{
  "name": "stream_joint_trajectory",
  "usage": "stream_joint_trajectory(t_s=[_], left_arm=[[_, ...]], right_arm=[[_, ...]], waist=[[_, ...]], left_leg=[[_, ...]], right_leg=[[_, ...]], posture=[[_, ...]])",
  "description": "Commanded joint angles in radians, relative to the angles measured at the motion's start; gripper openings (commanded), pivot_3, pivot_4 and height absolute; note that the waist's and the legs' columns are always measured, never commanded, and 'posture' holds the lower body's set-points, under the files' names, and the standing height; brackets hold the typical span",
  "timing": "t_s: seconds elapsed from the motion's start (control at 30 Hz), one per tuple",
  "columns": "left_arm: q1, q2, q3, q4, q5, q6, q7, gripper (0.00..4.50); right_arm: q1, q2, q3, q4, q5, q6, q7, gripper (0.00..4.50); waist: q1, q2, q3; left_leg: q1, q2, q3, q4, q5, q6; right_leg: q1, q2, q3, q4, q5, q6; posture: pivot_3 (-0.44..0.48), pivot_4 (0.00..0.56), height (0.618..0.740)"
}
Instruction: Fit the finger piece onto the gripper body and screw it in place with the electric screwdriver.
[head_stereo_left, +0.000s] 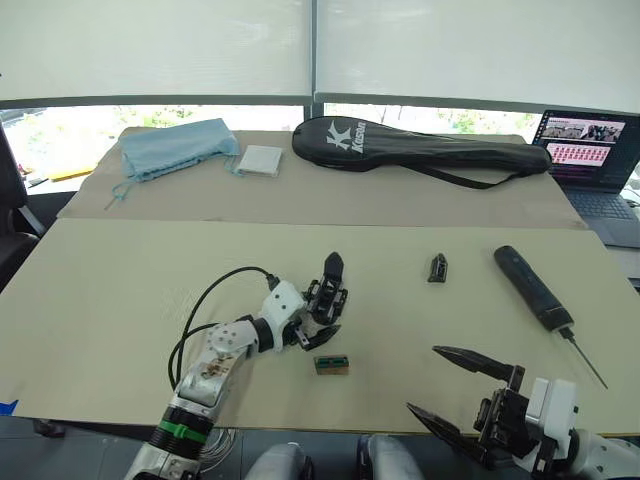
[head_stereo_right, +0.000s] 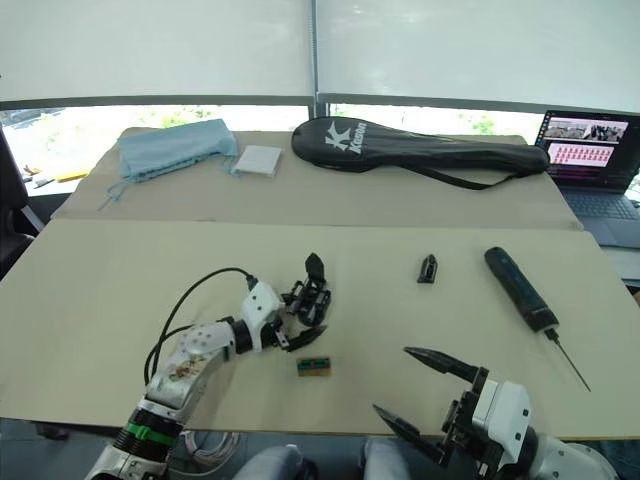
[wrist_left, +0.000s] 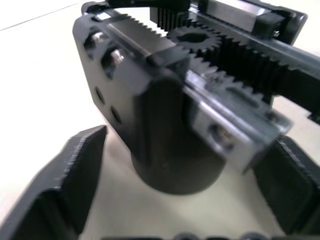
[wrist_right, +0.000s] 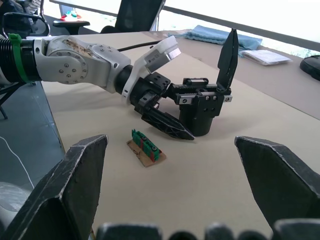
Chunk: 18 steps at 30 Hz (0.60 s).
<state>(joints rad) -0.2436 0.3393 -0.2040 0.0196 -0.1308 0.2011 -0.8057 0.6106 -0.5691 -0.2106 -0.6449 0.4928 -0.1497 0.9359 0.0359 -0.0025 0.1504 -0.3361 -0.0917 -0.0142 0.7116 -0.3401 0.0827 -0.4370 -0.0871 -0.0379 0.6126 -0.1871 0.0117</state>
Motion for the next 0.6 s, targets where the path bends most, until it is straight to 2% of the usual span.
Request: stream_joint_trajectory(t_s=[0.03, 0.23, 0.6], left_arm=[[-0.047, 0.076, 0.038, 0.084, -0.038, -0.095, -0.124, 4.44], [-0.172, 0.112, 0.025, 0.296, -0.072, -0.222, -0.33, 4.44], [-0.374, 0.009, -0.02, 0.652, -0.018, -0.425, -0.51, 4.44]], right_arm=[[-0.002, -0.002, -0.004, -0.021, 0.011, -0.014, 0.003, 4.5], [-0.008, 0.003, 0.008, -0.017, 0.007, -0.015, 0.001, 4.5], [0.001, 0.007, 0.012, -0.031, 0.0, -0.015, -0.013, 4.5]], waist=[[0.0, 0.0, 0.0], [0.004, 0.0, 0.0], [0.002, 0.0, 0.0]], left_leg=[[0.0, 0.0, 0.0, 0.0, 0.0, 0.0], [0.0, 0.0, 0.0, 0.0, 0.001, 0.0], [0.0, -0.001, 0.0, 0.001, 0.001, 0.0]], right_leg=[[0.0, 0.0, 0.0, 0.0, 0.0, 0.0], [0.0, 0.0, -0.001, 0.0, 0.0, 0.0], [0.001, 0.0, -0.001, 0.0, 0.0, 0.0]], posture=[[0.0, 0.15, 0.74], [0.0, 0.15, 0.74], [0.0, 0.15, 0.74]])
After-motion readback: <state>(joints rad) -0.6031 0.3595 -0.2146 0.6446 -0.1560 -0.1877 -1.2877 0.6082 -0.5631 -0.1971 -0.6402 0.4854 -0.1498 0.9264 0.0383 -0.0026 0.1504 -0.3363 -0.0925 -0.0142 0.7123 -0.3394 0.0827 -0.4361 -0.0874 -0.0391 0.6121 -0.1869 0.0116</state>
